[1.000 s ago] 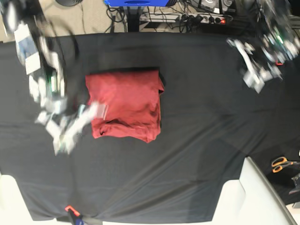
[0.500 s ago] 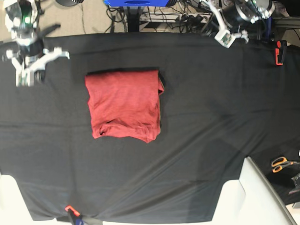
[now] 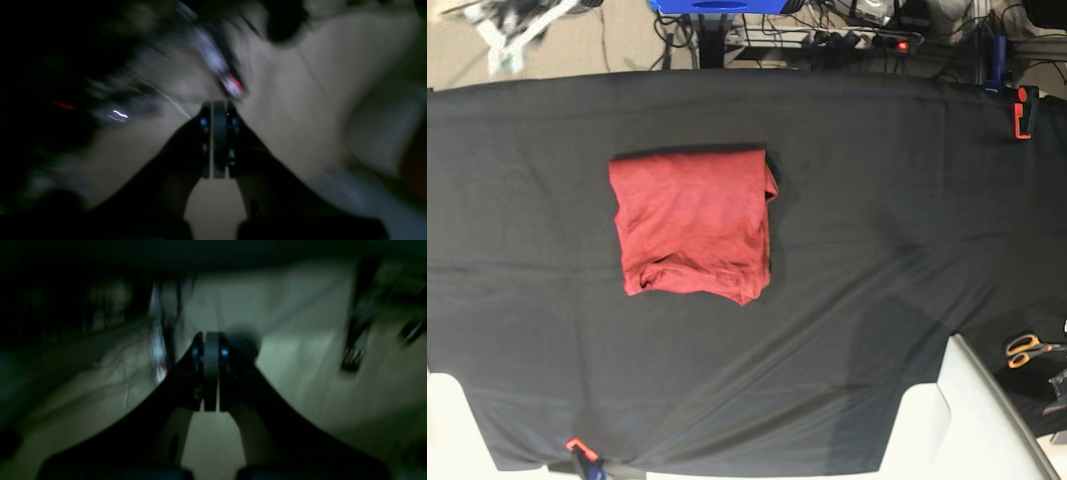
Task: Fold the T-shirt properly
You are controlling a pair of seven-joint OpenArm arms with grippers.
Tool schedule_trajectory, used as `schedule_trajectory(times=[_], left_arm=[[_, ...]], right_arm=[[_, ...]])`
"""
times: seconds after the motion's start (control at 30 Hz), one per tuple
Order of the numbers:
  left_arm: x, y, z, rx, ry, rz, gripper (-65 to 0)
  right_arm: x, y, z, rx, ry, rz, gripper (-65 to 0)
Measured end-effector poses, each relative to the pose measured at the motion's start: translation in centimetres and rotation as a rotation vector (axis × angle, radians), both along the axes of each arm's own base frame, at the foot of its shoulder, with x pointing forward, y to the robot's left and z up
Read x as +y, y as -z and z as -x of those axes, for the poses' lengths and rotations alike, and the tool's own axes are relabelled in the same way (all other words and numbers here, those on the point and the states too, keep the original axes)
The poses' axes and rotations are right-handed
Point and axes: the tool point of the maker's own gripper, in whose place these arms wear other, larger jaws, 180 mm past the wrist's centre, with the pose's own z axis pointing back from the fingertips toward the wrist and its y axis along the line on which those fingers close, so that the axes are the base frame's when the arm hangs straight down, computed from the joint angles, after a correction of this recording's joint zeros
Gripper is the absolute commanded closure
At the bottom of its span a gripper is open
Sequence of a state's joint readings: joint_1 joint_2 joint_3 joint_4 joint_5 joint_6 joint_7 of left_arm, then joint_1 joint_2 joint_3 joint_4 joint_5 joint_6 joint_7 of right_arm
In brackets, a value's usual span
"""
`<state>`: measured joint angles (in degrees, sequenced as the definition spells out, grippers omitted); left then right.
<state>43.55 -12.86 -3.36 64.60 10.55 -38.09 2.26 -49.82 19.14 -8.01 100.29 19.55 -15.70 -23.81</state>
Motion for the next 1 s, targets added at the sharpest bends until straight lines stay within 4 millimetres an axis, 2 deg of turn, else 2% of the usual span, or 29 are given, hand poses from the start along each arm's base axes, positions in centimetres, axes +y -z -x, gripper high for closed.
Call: schedule_trajectory(times=[0.1, 0.17, 0.27, 0.37, 0.43, 0.53, 0.63, 0.7, 0.8, 0.87, 0.93, 1.0], left_arm=[[0.2, 2.6, 2.8, 0.089, 0.000, -0.061, 0.0], [-0.1, 4.1, 2.8, 0.100, -0.007, -0.060, 0.0], [-0.9, 5.8, 1.9, 0.063, -0.088, -0.059, 0.0], [-1.2, 7.4, 3.4, 0.164, -0.069, -0.064, 0.0], [-0.4, 8.2, 4.2, 0.247, -0.012, -0.106, 0.0], [0.8, 9.3, 0.6, 0.214, 0.004, -0.146, 0.0], [0.5, 9.9, -4.2, 0.132, -0.018, -0.137, 0.0], [-0.1, 9.9, -6.3, 0.089, -0.069, -0.121, 0.0], [0.1, 9.9, -6.8, 0.082, -0.145, -0.124, 0.0], [0.2, 9.6, -8.0, 0.015, -0.197, -0.101, 0.0], [0.0, 9.3, -9.1, -0.046, -0.242, -0.076, 0.0], [-0.1, 9.1, -9.8, -0.077, -0.254, -0.063, 0.0]], right_arm=[[-2.1, 3.7, 2.3, 0.123, 0.017, 0.060, -0.2], [-3.4, 6.2, 3.6, 0.205, 0.003, 0.099, -0.2], [-3.1, 10.0, 6.5, 0.353, -0.058, 0.120, -0.5], [-3.2, 13.4, 9.8, 0.525, -0.144, 0.178, -0.6], [-3.6, 14.9, 11.9, 0.625, -0.219, 0.228, -0.8], [-2.3, 16.6, 12.3, 0.515, -0.346, 0.252, -0.8], [0.9, 17.2, 11.5, 0.326, -0.428, 0.198, -0.8], [2.2, 17.1, 10.9, 0.247, -0.448, 0.165, -0.8], [1.3, 16.9, 10.6, 0.224, -0.452, 0.186, -0.8], [0.9, 16.8, 11.0, 0.233, -0.452, 0.194, -0.8], [0.9, 16.8, 11.3, 0.240, -0.449, 0.192, -0.8], [1.6, 16.9, 10.8, 0.223, -0.427, 0.180, -0.8]])
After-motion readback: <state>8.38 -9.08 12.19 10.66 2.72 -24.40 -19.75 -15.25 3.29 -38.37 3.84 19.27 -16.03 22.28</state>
